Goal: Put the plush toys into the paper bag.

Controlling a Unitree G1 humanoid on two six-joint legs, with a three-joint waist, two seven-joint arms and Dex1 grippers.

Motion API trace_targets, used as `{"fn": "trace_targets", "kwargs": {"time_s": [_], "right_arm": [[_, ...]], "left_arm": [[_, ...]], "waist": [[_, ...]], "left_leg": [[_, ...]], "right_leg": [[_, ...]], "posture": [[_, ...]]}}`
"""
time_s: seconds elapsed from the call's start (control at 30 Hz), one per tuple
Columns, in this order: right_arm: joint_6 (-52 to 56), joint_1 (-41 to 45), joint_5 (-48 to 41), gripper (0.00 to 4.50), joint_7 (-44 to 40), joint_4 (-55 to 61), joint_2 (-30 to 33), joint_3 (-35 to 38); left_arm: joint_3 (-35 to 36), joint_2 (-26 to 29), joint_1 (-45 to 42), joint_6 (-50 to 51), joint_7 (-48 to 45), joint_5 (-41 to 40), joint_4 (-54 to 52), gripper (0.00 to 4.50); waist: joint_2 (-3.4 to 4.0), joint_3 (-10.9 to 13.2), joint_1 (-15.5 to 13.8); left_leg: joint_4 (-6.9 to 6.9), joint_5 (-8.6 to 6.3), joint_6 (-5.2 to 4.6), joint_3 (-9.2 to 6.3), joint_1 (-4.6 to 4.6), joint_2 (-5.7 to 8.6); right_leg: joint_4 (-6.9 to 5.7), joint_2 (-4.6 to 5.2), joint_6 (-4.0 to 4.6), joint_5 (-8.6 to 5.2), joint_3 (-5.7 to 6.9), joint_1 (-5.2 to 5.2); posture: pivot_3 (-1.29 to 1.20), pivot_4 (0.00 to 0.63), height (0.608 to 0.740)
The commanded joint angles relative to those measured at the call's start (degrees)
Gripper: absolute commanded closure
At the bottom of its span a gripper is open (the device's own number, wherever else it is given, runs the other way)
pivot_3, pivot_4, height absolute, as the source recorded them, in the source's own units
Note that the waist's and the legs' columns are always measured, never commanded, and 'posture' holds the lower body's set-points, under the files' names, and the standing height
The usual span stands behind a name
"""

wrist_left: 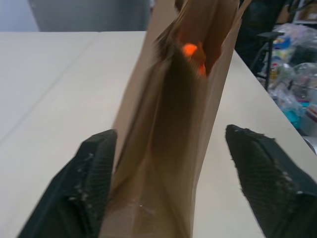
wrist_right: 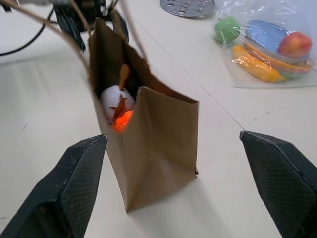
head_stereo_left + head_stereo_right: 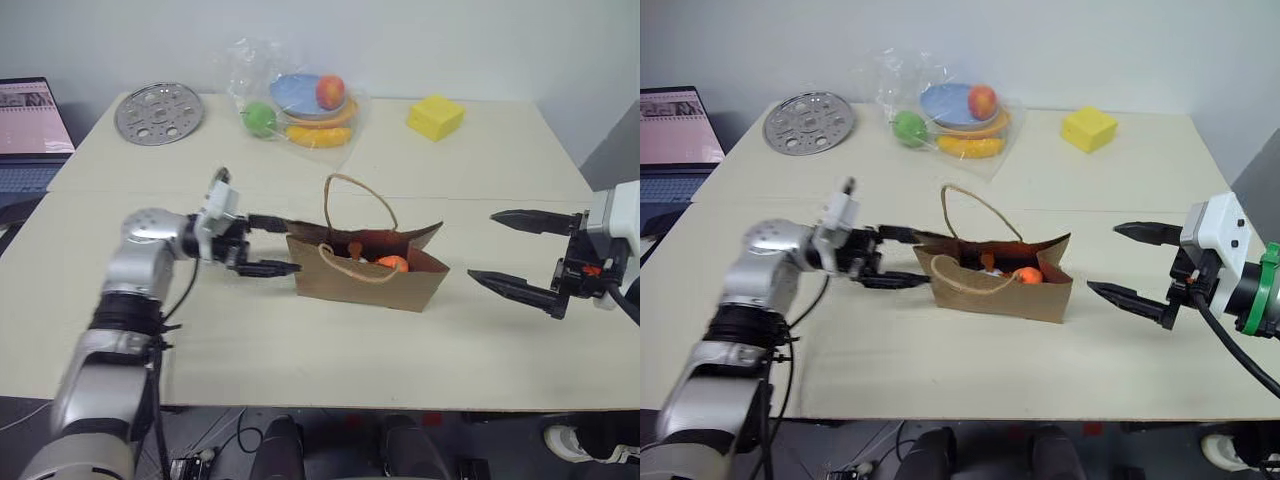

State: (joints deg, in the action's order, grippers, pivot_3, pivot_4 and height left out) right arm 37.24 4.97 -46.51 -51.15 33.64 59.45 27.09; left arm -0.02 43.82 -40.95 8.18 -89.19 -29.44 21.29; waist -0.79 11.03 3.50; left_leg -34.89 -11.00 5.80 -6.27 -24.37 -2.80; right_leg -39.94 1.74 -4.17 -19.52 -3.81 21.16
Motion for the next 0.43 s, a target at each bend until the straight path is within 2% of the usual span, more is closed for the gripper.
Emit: {"fn": "trace_targets", "kwargs": {"time_s": [0.03, 0.1, 0.2, 0.43], "right_arm": [[0.8, 0.35, -1.29, 0.0, 0.7, 0.63, 0.23, 3.44], [0.75, 0.94, -0.88, 0.0, 0.84, 0.0, 0.14, 3.1], [0.6, 2.49, -0.59, 0.0, 0.54, -2.28, 0.33, 2.42], [-3.38, 6.99, 3.55, 0.0, -2.16, -8.46, -0.22, -3.25]], "left_arm": [[5.21, 5.44, 2.99, 6.92, 2.58, -2.57, -8.1, 0.03], [6.75, 8.02, 3.76, 12.03, 6.12, -2.79, -11.43, 0.03], [6.21, 11.35, 4.55, 14.29, 9.1, 0.46, -14.86, 0.03], [5.53, 10.29, 1.07, 8.8, 12.56, 5.07, -11.97, 0.03]], "waist": [[0.01, 0.0, -0.04], [0.01, -0.01, -0.27], [-0.02, 0.0, -0.94], [-0.01, 0.0, -1.42]], "left_leg": [[0.0, 0.0, 0.0, 0.0, 0.01, 0.0], [0.0, 0.0, 0.0, 0.01, 0.09, 0.0], [-0.04, 0.0, 0.0, 0.01, 0.09, 0.0], [-0.02, 0.0, 0.0, 0.05, 0.08, 0.0]], "right_leg": [[0.0, 0.0, 0.0, 0.0, 0.0, -0.01], [0.0, 0.01, 0.0, 0.0, -0.01, -0.08], [0.0, 0.01, 0.0, 0.0, 0.0, -0.12], [0.01, 0.0, 0.0, 0.0, -0.02, -0.06]], "posture": [[0.0, 0.15, 0.74], [0.0, 0.15, 0.74], [0.0, 0.15, 0.74], [0.0, 0.15, 0.74]]}}
